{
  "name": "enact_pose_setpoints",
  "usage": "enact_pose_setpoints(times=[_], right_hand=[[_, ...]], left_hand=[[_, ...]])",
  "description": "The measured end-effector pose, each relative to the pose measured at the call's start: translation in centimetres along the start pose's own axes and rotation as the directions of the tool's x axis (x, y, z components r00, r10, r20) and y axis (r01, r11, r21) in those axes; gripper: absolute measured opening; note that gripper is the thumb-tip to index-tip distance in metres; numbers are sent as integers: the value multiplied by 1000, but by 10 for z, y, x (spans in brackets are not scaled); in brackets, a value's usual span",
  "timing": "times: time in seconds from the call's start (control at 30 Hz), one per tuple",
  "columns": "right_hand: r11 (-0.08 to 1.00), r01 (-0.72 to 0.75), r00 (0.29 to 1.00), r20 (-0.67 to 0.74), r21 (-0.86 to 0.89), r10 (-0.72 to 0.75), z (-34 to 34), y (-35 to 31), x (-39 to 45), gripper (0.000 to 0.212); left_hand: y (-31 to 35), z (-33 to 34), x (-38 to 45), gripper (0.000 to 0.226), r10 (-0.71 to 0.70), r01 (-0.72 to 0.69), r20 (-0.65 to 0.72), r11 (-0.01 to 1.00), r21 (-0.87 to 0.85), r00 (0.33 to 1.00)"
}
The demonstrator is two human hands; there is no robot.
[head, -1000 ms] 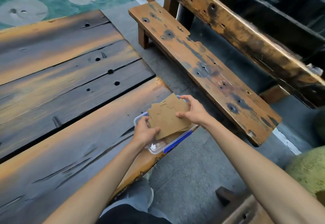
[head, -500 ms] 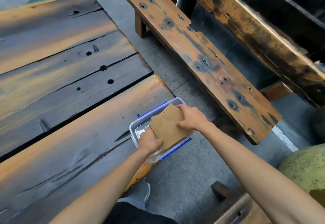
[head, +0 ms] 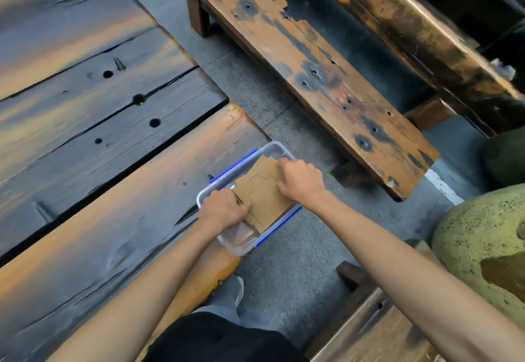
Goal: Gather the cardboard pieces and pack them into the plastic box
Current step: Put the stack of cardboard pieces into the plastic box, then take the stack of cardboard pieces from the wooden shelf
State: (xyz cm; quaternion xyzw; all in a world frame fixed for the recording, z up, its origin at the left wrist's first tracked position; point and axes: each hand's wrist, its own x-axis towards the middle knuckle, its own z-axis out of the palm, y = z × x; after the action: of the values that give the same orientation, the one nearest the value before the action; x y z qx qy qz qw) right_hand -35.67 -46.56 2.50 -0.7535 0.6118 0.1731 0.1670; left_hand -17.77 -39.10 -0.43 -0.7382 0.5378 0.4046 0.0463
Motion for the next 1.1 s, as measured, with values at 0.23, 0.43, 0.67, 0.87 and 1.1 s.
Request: enact_pose_setpoints(times=[0.23,0.43,0.67,0.87,1.1], right_hand=[[977,-74,981,-161,200,108,-2,22,-32,36],[925,-180,921,-273,333,277,21,62,-80,47],[867,-295,869,-264,401,417,53,101,-134,70],[811,-392,811,-252,435,527,79,140,-204,78],[662,-546,672,-204,513,712,108,191,-296,75]], left_hand=[[11,-35,1,38,234,-195,-240,965,177,942],[38,-14,-6,47,505,-459,-190,855,242,842],[76,23,-28,75,690,-616,-74,685,389,720],[119,71,-59,85,764,-696,65,544,468,642],[183,131,-99,80,824,-793,271,306,527,498]])
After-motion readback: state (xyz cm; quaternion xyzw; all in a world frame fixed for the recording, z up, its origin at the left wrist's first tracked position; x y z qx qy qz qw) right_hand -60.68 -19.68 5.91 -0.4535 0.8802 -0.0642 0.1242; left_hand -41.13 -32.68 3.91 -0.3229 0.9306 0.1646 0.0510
